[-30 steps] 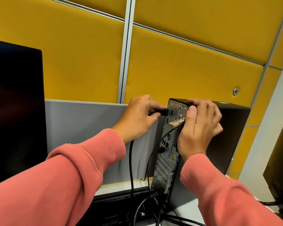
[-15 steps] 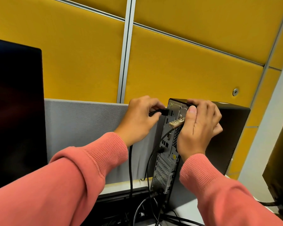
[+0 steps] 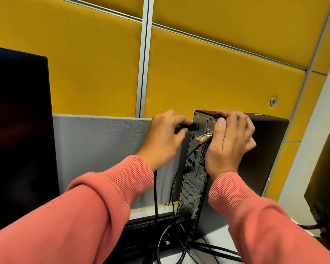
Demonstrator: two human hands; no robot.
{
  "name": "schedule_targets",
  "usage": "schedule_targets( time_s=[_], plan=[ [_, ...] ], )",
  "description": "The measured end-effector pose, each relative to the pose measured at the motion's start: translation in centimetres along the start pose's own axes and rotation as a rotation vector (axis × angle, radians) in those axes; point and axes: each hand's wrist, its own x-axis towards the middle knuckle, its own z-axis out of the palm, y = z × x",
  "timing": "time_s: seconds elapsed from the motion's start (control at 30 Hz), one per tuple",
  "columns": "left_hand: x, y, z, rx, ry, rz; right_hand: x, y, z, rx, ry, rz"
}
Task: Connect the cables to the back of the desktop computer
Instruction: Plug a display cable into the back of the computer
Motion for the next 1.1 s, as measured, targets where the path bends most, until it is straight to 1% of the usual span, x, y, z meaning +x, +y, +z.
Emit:
schedule_targets(
  time_s=[0.13, 0.33, 0.43, 0.53, 0.63, 0.7, 0.8, 0.9, 0.93, 1.03, 1.1],
  plan=[
    [-0.2, 0.2, 0.0, 0.032, -0.027, 0.004, 0.1, -0.1, -0.1, -0.002, -0.013, 0.002],
    [-0.3, 1.0, -0.7, 0.111, -0.153, -0.02, 0.1, -0.3, -0.4, -0.028, -0.058, 0.026],
    [-0.7, 1.9, -1.6, 0.207, -0.282, -0.006, 0.2, -0.5, -0.9, -0.036, -0.09, 0.032],
    [-1.5, 2.9, -3.0, 0.378, -0.426, 0.036, 0.3, -0.7, -1.5, -0.059, -0.149, 0.041],
    [-2.2, 3.9, -4.6, 0.562, -0.618, 0.07, 0.4, -1.1, -2.3, -0.094, -0.221, 0.056],
    [-3.0, 4.5, -5.8, 0.637, -0.737, 0.068, 0.5, -1.5, -2.8, -0.123, -0.269, 0.067],
    [-4.4, 5.1, -7.5, 0.643, -0.828, 0.011, 1.2, -2.5, -3.9, -0.148, -0.363, 0.115],
    [-6.3, 5.3, -9.2, 0.615, -0.862, -0.037, 0.9, -3.3, -5.3, -0.143, -0.453, 0.161],
    [-7.2, 5.5, -9.9, 0.594, -0.876, -0.061, 0.1, -3.8, -6.0, -0.126, -0.45, 0.17],
    [-9.8, 6.1, -11.5, 0.532, -0.892, -0.123, -3.2, -4.9, -8.3, -0.082, -0.36, 0.178],
    [-12.0, 6.3, -12.4, 0.491, -0.891, -0.161, -6.1, -5.5, -9.5, -0.014, -0.4, 0.174]
  ],
)
